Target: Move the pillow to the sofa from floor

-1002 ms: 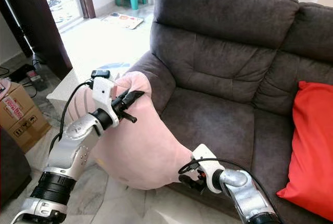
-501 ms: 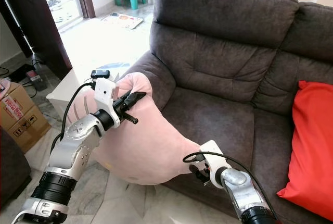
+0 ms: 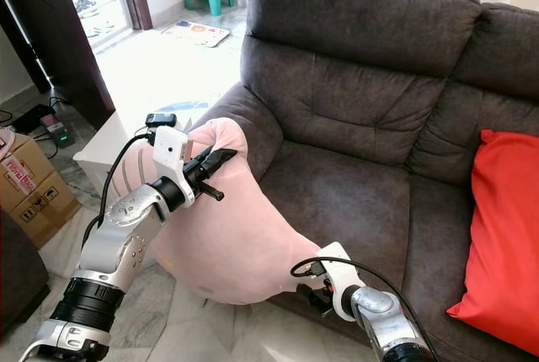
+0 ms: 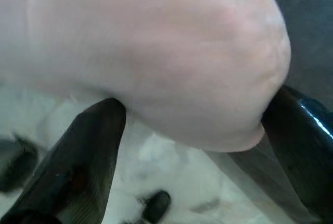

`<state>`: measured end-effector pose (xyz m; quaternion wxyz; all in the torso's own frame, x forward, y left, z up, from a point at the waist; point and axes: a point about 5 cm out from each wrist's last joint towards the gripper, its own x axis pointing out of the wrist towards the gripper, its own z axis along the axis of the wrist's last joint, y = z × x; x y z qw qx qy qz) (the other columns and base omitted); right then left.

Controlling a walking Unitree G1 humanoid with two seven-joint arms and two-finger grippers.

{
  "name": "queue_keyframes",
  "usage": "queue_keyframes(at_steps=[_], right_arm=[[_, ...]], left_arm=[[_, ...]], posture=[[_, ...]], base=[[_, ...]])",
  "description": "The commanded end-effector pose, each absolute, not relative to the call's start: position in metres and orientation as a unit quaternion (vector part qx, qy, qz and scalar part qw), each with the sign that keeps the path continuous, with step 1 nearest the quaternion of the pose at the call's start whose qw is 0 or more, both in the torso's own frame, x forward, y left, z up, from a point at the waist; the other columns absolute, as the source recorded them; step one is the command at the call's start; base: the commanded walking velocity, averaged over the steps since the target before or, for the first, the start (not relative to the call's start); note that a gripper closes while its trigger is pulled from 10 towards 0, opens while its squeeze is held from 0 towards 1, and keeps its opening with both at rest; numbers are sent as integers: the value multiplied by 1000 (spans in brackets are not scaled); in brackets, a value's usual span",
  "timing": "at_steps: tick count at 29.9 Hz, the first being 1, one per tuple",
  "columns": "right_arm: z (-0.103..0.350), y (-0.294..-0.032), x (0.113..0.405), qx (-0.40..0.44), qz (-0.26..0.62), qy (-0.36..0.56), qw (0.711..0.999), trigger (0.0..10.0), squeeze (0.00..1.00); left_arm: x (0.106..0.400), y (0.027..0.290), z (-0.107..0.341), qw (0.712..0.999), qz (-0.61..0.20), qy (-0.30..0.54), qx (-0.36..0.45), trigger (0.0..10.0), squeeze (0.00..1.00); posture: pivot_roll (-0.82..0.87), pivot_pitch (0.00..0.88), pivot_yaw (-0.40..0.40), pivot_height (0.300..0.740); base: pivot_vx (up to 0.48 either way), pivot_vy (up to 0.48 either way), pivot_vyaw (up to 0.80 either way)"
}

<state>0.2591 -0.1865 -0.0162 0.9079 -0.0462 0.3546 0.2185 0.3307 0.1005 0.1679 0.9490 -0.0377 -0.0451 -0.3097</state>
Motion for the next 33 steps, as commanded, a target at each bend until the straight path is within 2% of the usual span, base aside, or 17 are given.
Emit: queue_keyframes(at_steps=[1, 23, 33], right_arm=[[-12, -185, 263, -17, 217, 332, 918, 0, 0], [-8, -180, 266, -19, 244, 310, 919, 0, 0], [9, -179, 280, -21, 227, 261, 938, 0, 0]], left_arm=[[328, 95, 203, 937, -325, -120, -40, 10000, 0], [330, 95, 200, 939, -320, -116, -39, 10000, 0], [331, 108, 186, 954, -284, -94, -28, 10000, 0]], posture=[[101, 0, -42, 740], [98, 0, -43, 740], [92, 0, -40, 740]], base=[[0, 0, 0], [0, 0, 0], [0, 0, 0]])
